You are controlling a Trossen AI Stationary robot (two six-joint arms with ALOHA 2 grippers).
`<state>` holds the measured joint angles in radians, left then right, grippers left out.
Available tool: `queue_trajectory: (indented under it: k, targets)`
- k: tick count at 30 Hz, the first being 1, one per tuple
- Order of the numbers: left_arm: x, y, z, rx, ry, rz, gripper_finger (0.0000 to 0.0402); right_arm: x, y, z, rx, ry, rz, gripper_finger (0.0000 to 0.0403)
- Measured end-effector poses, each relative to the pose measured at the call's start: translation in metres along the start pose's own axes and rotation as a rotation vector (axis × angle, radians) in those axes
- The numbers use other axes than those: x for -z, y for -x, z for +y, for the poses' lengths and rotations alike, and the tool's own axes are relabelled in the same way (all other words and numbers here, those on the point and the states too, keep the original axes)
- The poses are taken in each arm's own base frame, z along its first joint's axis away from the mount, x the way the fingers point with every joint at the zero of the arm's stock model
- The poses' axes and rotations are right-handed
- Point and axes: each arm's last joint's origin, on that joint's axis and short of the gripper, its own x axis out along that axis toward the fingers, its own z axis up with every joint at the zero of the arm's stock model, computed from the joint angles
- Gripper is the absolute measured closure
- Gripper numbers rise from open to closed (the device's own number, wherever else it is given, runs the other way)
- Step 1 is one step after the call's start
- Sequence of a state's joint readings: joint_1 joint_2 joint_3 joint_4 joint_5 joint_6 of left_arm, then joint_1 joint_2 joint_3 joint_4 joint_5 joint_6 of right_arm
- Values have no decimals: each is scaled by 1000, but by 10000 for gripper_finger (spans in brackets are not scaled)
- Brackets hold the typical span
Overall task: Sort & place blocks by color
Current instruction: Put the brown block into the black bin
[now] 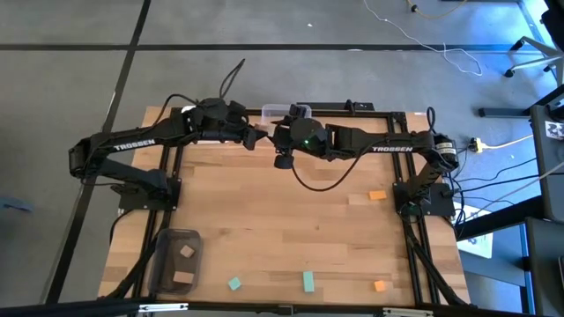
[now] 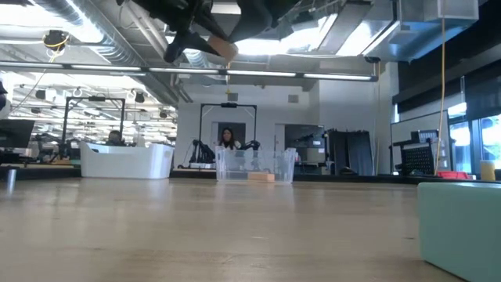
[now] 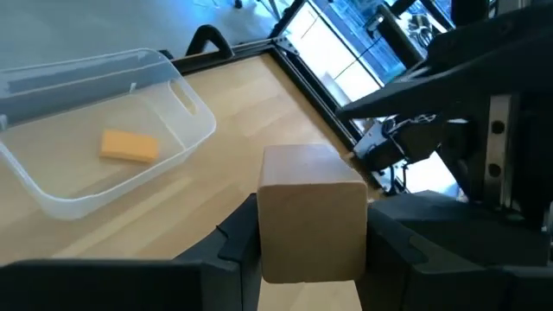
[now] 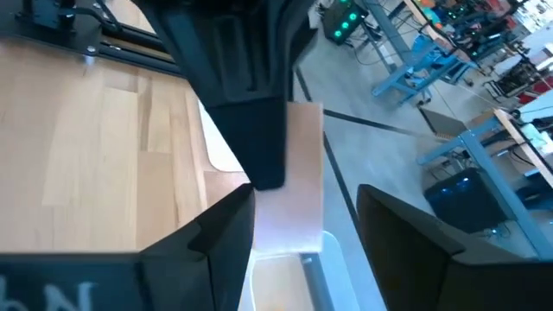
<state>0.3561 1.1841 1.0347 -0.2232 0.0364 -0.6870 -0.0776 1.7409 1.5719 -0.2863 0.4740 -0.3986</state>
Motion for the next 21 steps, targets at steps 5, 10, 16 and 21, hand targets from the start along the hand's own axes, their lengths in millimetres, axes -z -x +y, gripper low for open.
queue_trajectory:
  k: [5, 10, 16, 21]
  targets:
    - [6, 12, 4, -53, -3, 66, 279, -1, 3, -4, 33, -2, 5, 197]
    - [11, 36, 7, -120, 3, 117, 279, -5, 16, -15, 74, -14, -9, 197]
    - [28, 69, 10, -165, 44, 277, 279, -8, 38, -35, 116, -41, -22, 196]
    - [51, 96, 9, -200, 122, 494, 279, -11, 55, -48, 142, -59, -39, 196]
